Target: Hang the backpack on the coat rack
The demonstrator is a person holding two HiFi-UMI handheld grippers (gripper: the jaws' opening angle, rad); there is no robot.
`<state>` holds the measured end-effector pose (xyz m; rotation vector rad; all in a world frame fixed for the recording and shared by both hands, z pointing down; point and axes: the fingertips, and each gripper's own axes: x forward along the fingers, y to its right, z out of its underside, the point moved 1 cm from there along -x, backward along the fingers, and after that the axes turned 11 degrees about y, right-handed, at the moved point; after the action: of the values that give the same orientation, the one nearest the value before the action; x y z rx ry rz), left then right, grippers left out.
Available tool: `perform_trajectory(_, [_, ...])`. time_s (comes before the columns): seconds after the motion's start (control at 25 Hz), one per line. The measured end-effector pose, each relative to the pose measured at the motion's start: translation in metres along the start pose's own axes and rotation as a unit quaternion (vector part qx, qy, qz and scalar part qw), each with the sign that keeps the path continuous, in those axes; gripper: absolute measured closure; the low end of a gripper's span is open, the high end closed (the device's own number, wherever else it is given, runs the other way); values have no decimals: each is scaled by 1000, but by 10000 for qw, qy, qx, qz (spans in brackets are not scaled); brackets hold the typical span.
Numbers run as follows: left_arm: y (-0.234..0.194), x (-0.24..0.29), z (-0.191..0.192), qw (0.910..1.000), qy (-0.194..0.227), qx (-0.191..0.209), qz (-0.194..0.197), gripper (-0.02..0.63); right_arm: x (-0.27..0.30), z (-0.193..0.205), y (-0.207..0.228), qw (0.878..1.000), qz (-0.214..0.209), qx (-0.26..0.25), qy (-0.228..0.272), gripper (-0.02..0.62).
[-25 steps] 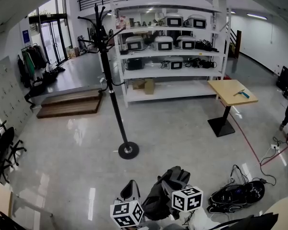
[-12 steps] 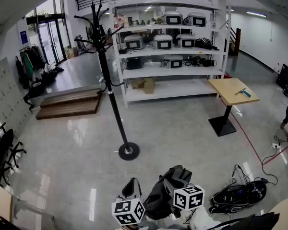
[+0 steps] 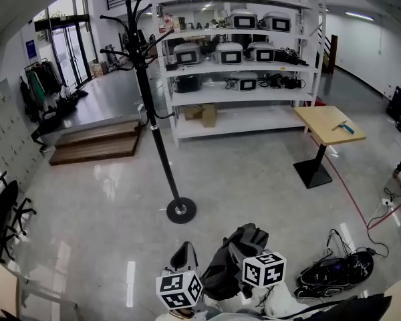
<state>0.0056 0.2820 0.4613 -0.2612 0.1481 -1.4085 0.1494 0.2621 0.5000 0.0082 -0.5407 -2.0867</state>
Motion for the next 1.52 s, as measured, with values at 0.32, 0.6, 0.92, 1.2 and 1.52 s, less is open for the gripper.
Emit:
perform_trajectory(0.32, [-19, 40, -12, 10000, -4, 50, 58, 604, 44, -15, 2, 10000, -9, 14, 30, 566])
perform_trajectory(0.6, [-48, 74, -20, 10000, 6, -17, 27, 604, 90, -26, 2, 10000, -15, 6, 38, 566])
perform_trajectory(0.92, [-80, 121, -27, 9999, -52, 20, 131, 604, 148, -36, 0, 10000, -9, 9, 55, 566])
perform_trajectory(1.2, [-106, 147, -35, 10000, -32, 30, 90, 604, 186, -49, 0, 9999, -4, -11, 130, 566])
perform_trajectory(1.52, [-122, 160, -37, 10000, -39, 5, 26, 604, 216, -68, 8, 9999, -40, -81, 136, 566])
